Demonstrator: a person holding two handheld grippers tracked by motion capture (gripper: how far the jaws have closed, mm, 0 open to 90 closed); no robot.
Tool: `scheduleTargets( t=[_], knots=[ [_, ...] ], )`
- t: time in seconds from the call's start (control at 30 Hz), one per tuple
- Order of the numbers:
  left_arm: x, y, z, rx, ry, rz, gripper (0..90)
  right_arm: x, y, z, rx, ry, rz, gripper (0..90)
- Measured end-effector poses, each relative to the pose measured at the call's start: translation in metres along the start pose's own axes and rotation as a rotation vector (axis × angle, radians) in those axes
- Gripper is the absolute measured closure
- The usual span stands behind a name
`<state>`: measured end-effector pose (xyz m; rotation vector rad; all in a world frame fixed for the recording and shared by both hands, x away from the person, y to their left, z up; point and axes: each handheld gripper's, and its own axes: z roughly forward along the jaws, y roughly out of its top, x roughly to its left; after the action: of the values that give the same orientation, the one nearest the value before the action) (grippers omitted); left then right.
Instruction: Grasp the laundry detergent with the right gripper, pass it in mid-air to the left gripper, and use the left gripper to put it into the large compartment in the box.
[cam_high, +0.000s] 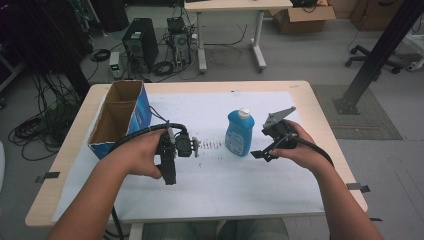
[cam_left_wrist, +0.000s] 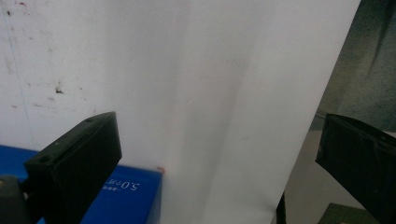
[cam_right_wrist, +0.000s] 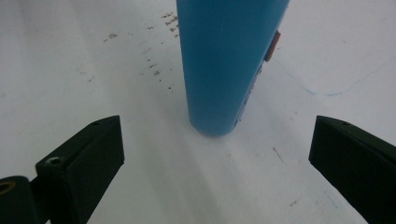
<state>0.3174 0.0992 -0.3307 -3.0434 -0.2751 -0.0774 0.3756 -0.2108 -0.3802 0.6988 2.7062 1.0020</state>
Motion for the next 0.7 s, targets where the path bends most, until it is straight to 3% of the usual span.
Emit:
scheduleTargets(
  t=[0.7],
  knots=[
    [0.001,-0.001,0.004,-0.003,-0.004,0.000,0.2,-0.001,-0.006,0.021,-0.120,-0.038,0.084,3.1]
  ],
)
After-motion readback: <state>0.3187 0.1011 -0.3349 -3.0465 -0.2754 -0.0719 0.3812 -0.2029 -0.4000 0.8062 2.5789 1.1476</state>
